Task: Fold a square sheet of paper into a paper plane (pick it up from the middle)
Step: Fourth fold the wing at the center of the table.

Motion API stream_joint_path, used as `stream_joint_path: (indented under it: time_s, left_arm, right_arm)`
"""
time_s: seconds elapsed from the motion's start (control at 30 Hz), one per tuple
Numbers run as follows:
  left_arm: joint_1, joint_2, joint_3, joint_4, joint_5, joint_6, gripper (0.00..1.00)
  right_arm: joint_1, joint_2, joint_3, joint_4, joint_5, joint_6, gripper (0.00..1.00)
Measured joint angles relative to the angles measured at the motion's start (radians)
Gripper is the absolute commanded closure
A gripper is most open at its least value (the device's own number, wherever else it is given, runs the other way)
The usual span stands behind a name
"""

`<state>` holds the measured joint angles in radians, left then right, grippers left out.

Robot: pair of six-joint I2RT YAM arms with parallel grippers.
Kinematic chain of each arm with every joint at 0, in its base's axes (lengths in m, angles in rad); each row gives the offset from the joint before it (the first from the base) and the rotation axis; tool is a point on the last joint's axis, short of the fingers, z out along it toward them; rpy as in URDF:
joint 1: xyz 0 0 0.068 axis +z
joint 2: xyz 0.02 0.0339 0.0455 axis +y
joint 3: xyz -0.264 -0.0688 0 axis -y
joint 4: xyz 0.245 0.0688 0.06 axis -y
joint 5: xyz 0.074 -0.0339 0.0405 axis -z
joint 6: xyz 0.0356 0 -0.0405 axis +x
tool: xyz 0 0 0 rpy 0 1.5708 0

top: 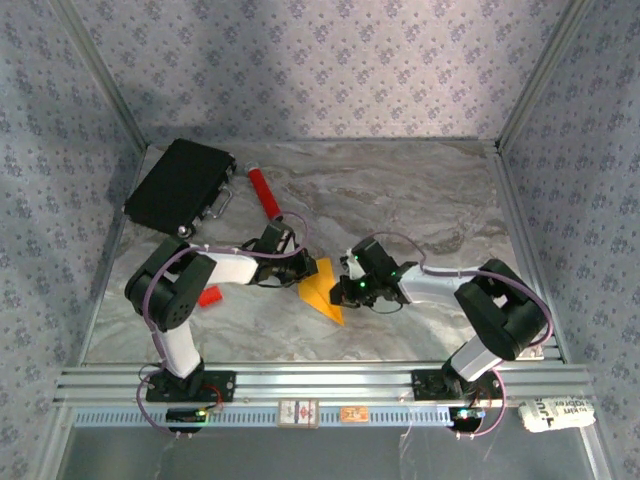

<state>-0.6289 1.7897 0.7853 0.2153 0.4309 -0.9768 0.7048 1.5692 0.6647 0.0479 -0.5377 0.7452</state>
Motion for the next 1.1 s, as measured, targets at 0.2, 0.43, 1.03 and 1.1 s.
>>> stream_joint_path:
  time_s: [0.2,0.43,1.03,1.1]
  left_arm:
    - [0.000,0.000,-0.003,0.010,0.001,-0.001,0.92]
    - [0.000,0.000,-0.006,0.014,0.003,-0.001,0.92]
    - [-0.006,0.000,-0.029,0.052,0.022,-0.020,0.93]
    - [-0.006,-0.001,-0.031,0.056,0.022,-0.020,0.93]
  right_arm:
    - [0.008,0.083,0.079,0.038,0.008,0.019,1.00]
    - [0.015,0.159,0.082,0.047,0.010,0.023,1.00]
    - [0.024,-0.045,-0.132,0.075,0.006,0.051,1.00]
    - [0.024,-0.055,-0.098,0.025,0.011,0.051,1.00]
